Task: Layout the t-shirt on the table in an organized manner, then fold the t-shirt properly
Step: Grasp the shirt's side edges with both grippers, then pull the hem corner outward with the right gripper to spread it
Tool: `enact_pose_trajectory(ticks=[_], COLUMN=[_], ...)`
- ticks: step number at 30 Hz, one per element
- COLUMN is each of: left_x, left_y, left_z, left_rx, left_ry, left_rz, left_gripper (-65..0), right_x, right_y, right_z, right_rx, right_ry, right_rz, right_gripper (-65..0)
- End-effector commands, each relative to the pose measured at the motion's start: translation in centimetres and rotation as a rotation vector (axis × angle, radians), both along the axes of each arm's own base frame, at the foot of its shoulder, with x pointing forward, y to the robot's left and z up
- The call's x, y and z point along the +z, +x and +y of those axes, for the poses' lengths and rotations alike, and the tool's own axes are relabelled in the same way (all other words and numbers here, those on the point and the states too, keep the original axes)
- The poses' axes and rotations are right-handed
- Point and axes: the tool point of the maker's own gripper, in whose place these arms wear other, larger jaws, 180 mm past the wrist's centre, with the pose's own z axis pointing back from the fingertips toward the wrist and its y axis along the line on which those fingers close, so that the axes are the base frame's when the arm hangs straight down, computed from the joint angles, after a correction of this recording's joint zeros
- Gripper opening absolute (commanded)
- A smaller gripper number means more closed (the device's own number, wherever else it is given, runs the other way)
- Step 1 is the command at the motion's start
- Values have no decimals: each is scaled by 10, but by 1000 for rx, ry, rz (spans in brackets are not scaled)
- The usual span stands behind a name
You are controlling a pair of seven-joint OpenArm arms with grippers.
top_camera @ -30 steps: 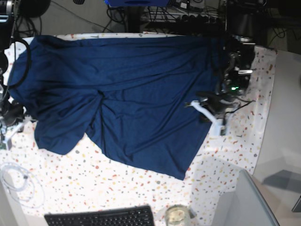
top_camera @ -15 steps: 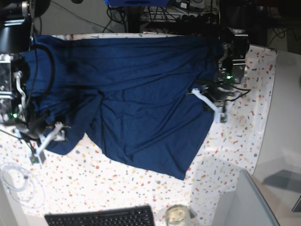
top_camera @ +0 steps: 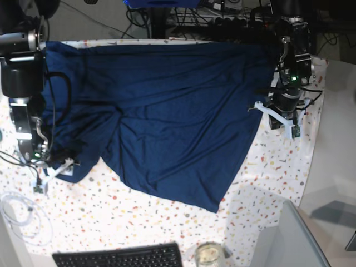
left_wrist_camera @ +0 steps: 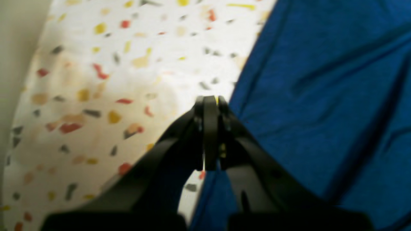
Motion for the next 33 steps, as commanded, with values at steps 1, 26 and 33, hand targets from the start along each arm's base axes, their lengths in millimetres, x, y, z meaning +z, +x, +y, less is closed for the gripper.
enact_pose_trajectory(ticks=[1, 26, 33], left_x=[12, 6, 7], left_y=[7, -25, -25], left_z=[6, 50, 50], left_rx=[4, 115, 116], left_ry=[16, 51, 50], left_rz=[-45, -10, -10], left_gripper=[-650, -650, -650], right_x=[14, 80, 131], right_y=[14, 75, 104], right_z=[-11, -37, -58], right_rx=[-13, 74, 56], right_ry=[-21, -73, -115], right_rz=[-42, -227, -319], right_gripper=[-162, -650, -650])
